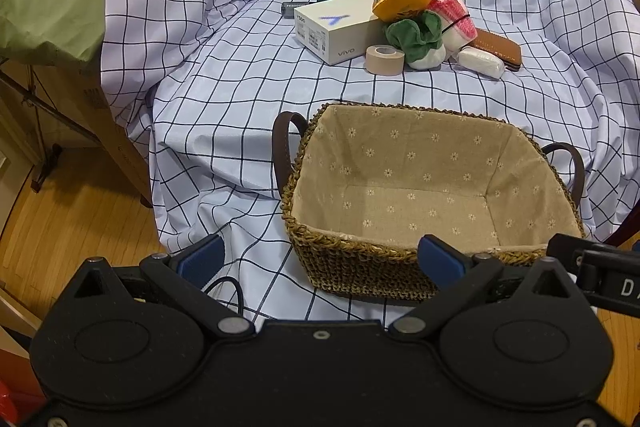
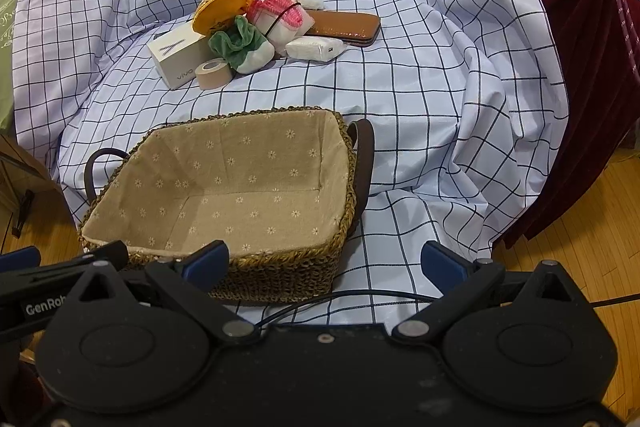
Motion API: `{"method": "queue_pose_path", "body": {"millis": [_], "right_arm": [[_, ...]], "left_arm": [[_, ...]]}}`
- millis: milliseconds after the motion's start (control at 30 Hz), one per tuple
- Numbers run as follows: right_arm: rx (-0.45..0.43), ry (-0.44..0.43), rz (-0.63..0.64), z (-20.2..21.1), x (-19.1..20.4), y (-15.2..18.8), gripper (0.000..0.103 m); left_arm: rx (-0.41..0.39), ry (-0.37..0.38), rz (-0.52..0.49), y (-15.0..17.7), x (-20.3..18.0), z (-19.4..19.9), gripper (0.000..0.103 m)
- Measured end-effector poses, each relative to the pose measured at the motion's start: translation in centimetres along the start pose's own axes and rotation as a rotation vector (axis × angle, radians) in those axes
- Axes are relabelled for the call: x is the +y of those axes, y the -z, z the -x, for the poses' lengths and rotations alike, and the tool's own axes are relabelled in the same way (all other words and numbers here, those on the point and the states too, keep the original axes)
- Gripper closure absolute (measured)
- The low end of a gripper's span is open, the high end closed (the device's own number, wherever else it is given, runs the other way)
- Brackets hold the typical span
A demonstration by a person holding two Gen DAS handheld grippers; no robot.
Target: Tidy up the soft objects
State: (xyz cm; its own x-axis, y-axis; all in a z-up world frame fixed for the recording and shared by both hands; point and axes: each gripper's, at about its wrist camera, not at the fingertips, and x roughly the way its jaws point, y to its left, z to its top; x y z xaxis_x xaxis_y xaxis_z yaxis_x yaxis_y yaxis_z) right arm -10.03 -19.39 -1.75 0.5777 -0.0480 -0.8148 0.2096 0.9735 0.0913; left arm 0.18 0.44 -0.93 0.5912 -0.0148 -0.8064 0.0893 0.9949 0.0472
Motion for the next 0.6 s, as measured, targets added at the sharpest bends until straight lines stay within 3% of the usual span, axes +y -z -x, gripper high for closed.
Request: {"method": "queue_pose_path", "body": {"millis": [600], "right_arm": [[0.015,-0.005,-0.001,-0.22,-0.12,-0.11,0.000]], "left_arm": [[0.009,0.004,0.005,-0.07,0.08,-0.11,0.003]]}}
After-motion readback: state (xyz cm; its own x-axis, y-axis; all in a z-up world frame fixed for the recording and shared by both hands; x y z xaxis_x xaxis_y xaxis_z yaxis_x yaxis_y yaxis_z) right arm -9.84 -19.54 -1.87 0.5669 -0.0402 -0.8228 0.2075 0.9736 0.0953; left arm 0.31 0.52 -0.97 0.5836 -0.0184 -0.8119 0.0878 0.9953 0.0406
